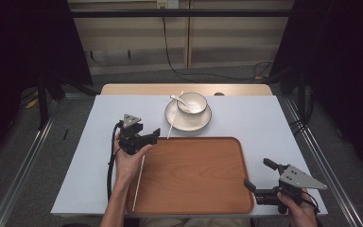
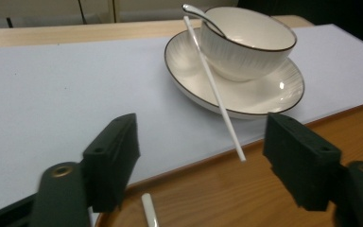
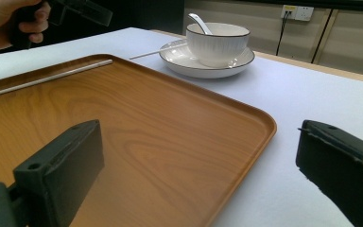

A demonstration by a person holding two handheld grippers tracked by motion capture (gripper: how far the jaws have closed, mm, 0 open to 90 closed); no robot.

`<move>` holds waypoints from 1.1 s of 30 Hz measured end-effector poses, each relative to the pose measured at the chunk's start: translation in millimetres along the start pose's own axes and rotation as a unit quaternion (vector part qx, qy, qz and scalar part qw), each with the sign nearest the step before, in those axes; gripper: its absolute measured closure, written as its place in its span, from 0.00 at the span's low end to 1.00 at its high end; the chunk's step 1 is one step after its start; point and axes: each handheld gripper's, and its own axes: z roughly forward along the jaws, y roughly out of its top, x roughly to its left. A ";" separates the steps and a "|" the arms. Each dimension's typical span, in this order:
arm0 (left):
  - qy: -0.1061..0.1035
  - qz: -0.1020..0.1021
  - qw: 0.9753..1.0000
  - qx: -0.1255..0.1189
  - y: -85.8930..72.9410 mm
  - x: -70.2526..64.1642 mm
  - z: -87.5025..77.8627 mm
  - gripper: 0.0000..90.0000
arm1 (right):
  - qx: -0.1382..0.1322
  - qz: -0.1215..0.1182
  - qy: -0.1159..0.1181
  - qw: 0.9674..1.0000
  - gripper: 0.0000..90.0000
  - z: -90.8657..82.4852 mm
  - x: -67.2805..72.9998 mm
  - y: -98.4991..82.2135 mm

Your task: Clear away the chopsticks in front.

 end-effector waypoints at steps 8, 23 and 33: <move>-0.013 0.033 0.999 0.023 12.3 -3.4 20.8 0.27 | 0.001 -0.002 0.005 1.000 0.01 0.1 0.3 -0.2; -0.020 0.060 0.997 0.038 45.1 -10.4 68.3 0.10 | 0.002 -0.003 0.003 1.000 0.01 -0.2 0.2 -0.6; -0.001 0.084 0.995 0.061 48.6 -11.1 101.0 0.10 | 0.004 -0.004 0.008 1.000 0.01 0.4 0.0 -0.8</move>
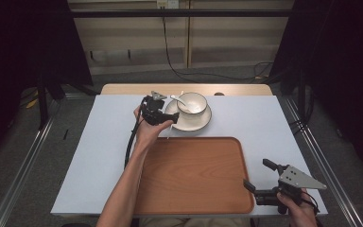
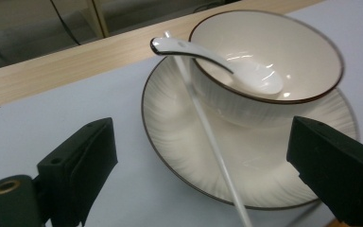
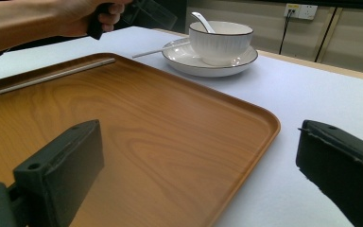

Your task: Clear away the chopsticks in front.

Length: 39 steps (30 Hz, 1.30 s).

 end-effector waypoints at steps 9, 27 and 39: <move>0.004 0.024 0.999 0.026 1.1 0.6 18.8 0.41 | 0.000 0.002 -0.001 1.000 0.01 -0.9 -1.5 -0.6; -0.010 0.007 0.998 0.061 -2.1 1.1 40.2 0.72 | -0.003 -0.003 0.001 1.000 0.01 -1.1 0.4 -1.1; 0.018 -0.010 0.996 0.083 1.7 -1.7 56.3 0.76 | -0.001 0.002 0.000 1.000 0.01 -1.7 -0.8 -2.2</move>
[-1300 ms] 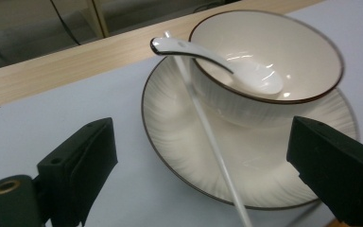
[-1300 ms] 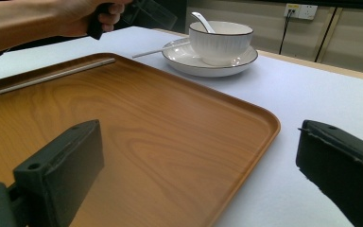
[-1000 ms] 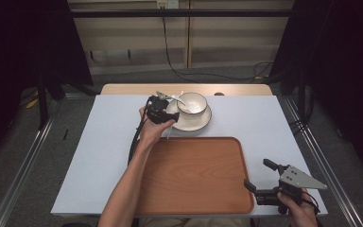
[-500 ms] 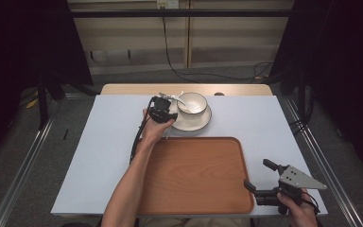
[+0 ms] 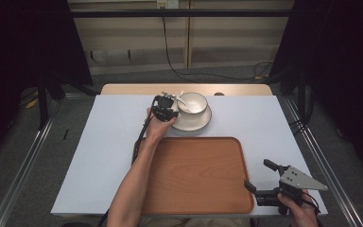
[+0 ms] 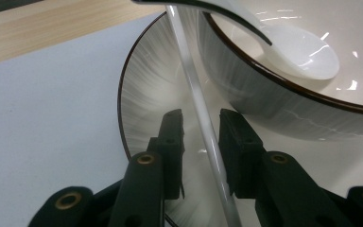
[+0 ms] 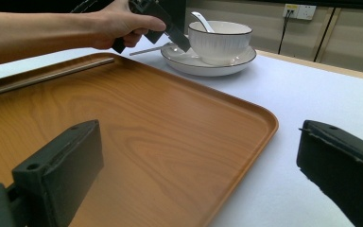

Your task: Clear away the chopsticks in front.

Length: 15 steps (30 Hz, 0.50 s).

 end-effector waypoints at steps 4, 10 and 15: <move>0.002 -0.015 1.000 0.001 -0.4 -0.8 1.7 0.82 | -0.001 -0.002 0.000 1.000 0.01 -0.1 0.5 0.0; -0.018 -0.048 0.999 -0.016 0.2 3.1 -1.7 0.89 | -0.002 -0.002 -0.001 1.000 0.01 -0.5 0.5 0.0; -0.025 -0.067 0.997 -0.016 0.8 8.3 -5.1 0.94 | -0.005 0.001 -0.003 1.000 0.01 -1.0 0.9 0.4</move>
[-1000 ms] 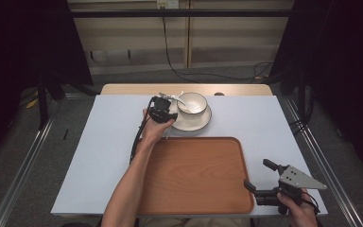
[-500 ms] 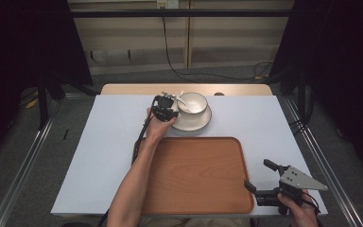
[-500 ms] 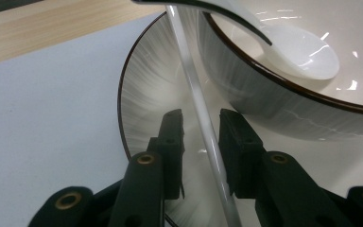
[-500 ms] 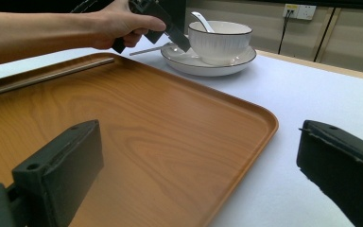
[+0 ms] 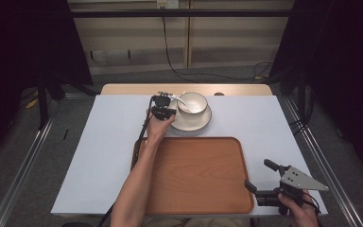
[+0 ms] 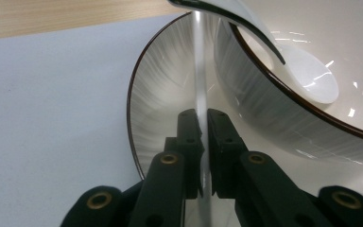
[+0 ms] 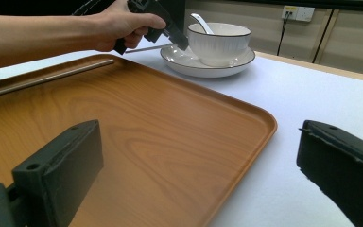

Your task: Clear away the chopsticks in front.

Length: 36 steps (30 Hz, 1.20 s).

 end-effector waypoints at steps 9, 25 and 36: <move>0.009 0.024 1.000 0.006 0.2 -3.3 -3.3 0.95 | 0.000 0.000 0.001 1.000 0.01 0.1 -0.5 0.4; 0.025 0.023 0.999 -0.017 -8.6 4.4 -27.6 0.95 | -0.001 -0.002 0.002 1.000 0.01 0.5 -0.6 0.6; 0.038 0.008 0.999 -0.025 -20.9 9.7 -49.1 0.95 | -0.001 -0.002 -0.001 1.000 0.01 0.9 -0.5 0.6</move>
